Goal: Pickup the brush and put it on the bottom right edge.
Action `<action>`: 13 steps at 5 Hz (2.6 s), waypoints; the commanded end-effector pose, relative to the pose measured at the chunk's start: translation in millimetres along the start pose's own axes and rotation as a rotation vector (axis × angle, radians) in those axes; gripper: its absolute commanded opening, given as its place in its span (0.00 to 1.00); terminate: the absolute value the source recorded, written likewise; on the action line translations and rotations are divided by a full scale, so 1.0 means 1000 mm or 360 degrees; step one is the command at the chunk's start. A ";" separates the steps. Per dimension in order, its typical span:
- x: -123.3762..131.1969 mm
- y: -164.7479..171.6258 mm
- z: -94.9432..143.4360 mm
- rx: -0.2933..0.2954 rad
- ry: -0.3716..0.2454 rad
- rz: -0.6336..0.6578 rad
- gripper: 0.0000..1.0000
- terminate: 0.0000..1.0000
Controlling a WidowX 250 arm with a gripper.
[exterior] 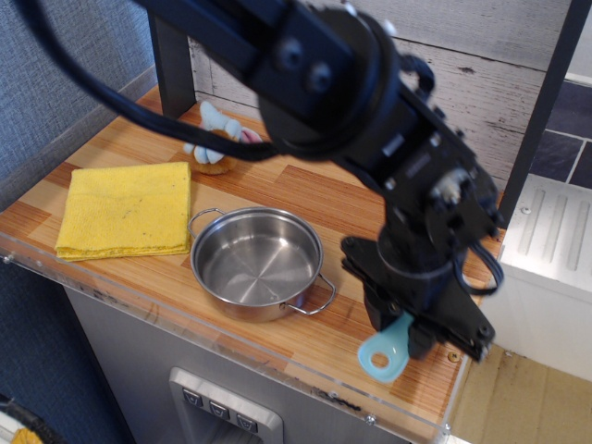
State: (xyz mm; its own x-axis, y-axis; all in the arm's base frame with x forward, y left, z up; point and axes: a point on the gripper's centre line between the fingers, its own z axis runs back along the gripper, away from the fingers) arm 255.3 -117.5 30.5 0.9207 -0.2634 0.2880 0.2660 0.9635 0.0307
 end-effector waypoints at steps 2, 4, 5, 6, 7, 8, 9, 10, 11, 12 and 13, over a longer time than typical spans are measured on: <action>-0.001 0.012 -0.016 0.0019 0.0002 0.0034 0.00 0.00; 0.000 0.014 0.000 0.0043 0.0075 0.0163 1.00 0.00; 0.003 0.015 0.009 0.0018 0.0043 0.0190 1.00 0.00; 0.006 0.017 0.016 -0.0026 0.0000 0.0171 1.00 0.00; 0.014 0.023 0.035 -0.0085 -0.0108 0.0131 1.00 0.00; 0.025 0.027 0.067 -0.0118 -0.0189 0.0097 1.00 0.00; 0.033 0.032 0.102 -0.0137 -0.0284 0.0054 1.00 0.00; 0.031 0.033 0.117 -0.0183 -0.0311 -0.0032 1.00 0.00; 0.031 0.033 0.117 -0.0183 -0.0311 -0.0032 1.00 0.00; 0.031 0.033 0.117 -0.0183 -0.0311 -0.0032 1.00 0.00; 0.031 0.033 0.117 -0.0183 -0.0311 -0.0032 1.00 1.00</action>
